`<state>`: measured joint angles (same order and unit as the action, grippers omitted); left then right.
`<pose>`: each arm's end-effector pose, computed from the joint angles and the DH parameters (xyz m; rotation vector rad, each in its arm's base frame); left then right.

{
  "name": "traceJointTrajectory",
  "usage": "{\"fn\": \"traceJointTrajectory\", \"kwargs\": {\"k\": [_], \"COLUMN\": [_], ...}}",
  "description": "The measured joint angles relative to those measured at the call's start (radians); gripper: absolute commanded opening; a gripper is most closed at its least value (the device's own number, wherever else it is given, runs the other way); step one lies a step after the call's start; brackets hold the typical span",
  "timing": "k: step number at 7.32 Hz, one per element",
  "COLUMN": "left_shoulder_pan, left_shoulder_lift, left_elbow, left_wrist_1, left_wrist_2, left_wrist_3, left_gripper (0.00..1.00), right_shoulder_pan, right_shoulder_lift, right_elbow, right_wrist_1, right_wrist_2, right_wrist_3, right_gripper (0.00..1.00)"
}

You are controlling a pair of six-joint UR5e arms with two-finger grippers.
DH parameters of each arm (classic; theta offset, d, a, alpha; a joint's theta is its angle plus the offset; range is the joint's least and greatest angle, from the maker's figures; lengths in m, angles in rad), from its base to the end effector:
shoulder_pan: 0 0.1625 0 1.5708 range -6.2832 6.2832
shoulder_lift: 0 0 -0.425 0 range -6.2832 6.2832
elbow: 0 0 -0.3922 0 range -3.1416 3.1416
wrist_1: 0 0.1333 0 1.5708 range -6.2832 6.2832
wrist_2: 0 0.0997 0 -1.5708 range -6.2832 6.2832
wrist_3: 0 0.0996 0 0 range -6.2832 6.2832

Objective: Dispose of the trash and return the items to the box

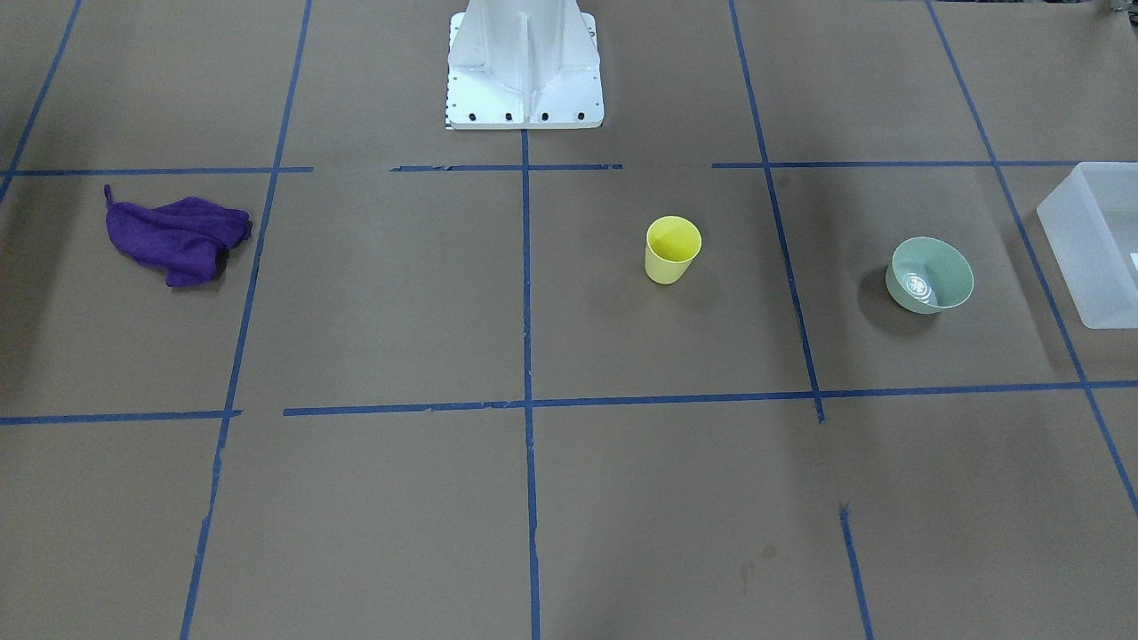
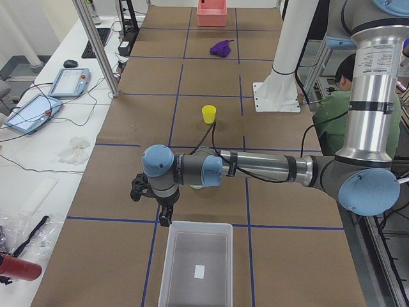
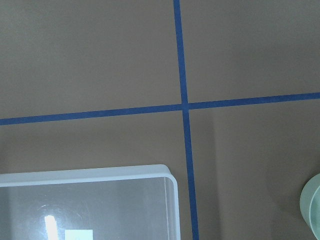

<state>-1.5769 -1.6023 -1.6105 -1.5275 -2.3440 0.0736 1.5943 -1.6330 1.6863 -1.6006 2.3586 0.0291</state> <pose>-0.0668 -0.5058 0.6279 0.0573 0.7717 0.0749 0.0737 -0.4649 0.6337 0.0201 -0.7879 0.0406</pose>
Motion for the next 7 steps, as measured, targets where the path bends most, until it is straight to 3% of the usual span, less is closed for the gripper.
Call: {"fn": "traceJointTrajectory", "kwargs": {"k": [3, 5, 7], "left_shoulder_pan": [0.005, 0.071, 0.227], "left_shoulder_lift": [-0.031, -0.072, -0.086], "left_elbow": [-0.082, -0.233, -0.354], "left_wrist_1": [-0.002, -0.009, -0.103], "left_wrist_2": [0.000, 0.001, 0.008], "left_wrist_3": [-0.044, -0.240, -0.537], "left_gripper": [1.00, 1.00, 1.00], "right_shoulder_pan": [0.000, -0.020, -0.035], "right_shoulder_lift": [0.009, 0.016, 0.041], "right_elbow": [0.009, 0.024, 0.038], "right_wrist_1": [0.001, 0.001, 0.000], "right_wrist_2": [0.006, 0.006, 0.006], "right_wrist_3": [0.004, 0.004, 0.004], "right_gripper": [1.00, 1.00, 1.00]}}
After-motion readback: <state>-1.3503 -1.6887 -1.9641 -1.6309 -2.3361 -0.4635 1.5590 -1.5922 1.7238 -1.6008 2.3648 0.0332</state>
